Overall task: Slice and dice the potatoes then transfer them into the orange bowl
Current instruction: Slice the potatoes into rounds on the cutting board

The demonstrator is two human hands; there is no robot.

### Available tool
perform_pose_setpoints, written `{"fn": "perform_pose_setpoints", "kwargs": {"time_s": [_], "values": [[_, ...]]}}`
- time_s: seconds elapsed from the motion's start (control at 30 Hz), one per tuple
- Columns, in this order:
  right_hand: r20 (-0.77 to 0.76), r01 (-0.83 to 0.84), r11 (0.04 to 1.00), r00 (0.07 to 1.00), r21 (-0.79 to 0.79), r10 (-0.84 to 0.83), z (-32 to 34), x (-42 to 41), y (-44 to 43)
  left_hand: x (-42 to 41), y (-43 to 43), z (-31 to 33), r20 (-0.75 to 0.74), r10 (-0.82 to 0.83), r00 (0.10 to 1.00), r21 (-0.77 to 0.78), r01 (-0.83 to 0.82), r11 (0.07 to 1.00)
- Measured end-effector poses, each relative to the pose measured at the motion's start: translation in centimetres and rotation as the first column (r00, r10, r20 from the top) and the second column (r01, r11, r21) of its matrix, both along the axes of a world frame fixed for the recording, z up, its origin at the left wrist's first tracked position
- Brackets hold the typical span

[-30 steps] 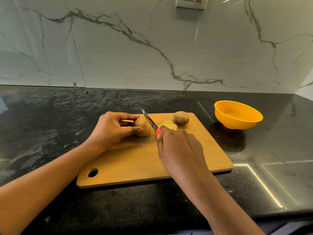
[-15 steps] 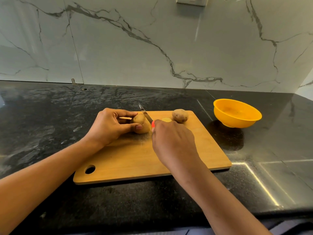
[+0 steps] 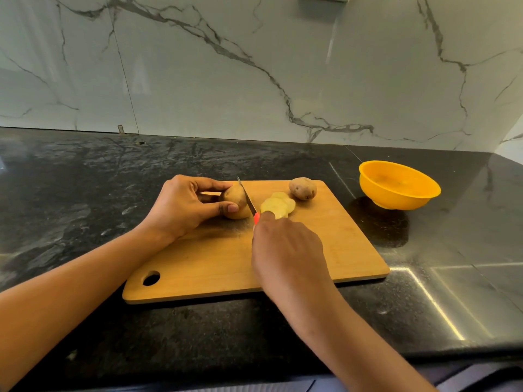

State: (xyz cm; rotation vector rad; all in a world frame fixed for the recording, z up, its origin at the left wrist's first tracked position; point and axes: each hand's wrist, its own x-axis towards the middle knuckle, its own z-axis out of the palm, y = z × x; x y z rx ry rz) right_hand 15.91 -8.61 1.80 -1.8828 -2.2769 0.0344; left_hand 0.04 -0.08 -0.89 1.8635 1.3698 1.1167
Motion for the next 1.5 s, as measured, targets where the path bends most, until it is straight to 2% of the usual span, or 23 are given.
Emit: {"fn": "perform_pose_setpoints", "kwargs": {"time_s": [0.13, 0.3, 0.47, 0.77, 0.93, 1.03, 1.13, 1.3, 1.43, 1.5], "values": [[0.000, 0.029, 0.995, 1.000, -0.093, -0.029, 0.4, -0.6, 1.2, 0.0, 0.0, 0.1, -0.002, 0.009, 1.000, 0.006, -0.009, 1.000], [0.025, 0.008, 0.994, 1.000, -0.113, -0.006, 0.1, -0.3, 0.0, 0.0, -0.1, -0.1, -0.006, -0.006, 1.000, 0.023, 0.006, 1.000], [0.028, 0.019, 0.980, 1.000, -0.199, -0.014, 0.5, -0.8, 2.1, 0.1, 0.0, 0.0, -0.010, -0.004, 1.000, 0.023, 0.004, 1.000], [0.036, -0.003, 0.982, 0.999, -0.187, 0.010, 0.8, -0.7, 2.3, 0.1, 0.1, 0.0, -0.040, 0.012, 0.999, 0.028, -0.011, 1.000], [0.138, 0.007, 0.957, 0.990, -0.289, 0.034, 0.3, -0.1, 0.0, -0.1, 0.3, 0.0, -0.057, 0.031, 0.998, 0.037, -0.029, 0.999], [0.150, 0.030, 0.965, 0.989, -0.261, 0.010, 0.0, 0.4, -1.2, -0.3, 0.5, 0.0, -0.052, 0.037, 0.998, 0.021, -0.036, 0.999], [0.082, 0.070, 0.975, 0.995, -0.212, -0.053, -0.5, 1.0, -0.9, -0.3, 0.5, -0.1, -0.031, 0.025, 0.999, -0.009, -0.026, 1.000], [-0.128, 0.198, 0.968, 0.967, -0.152, -0.218, -0.2, 3.1, 1.4, -0.4, 0.5, 0.0, -0.029, 0.014, 0.999, -0.041, -0.015, 0.999], [-0.259, 0.131, 0.991, 0.958, 0.017, -0.122, 0.4, 3.8, 1.4, -0.7, 0.4, 0.2, -0.034, -0.023, 0.999, -0.068, 0.021, 0.997], [-0.274, 0.092, 0.995, 0.958, 0.022, -0.083, 0.5, 3.5, 1.1, -0.8, 0.4, 0.2, -0.038, -0.031, 0.999, -0.071, 0.028, 0.997]]}}
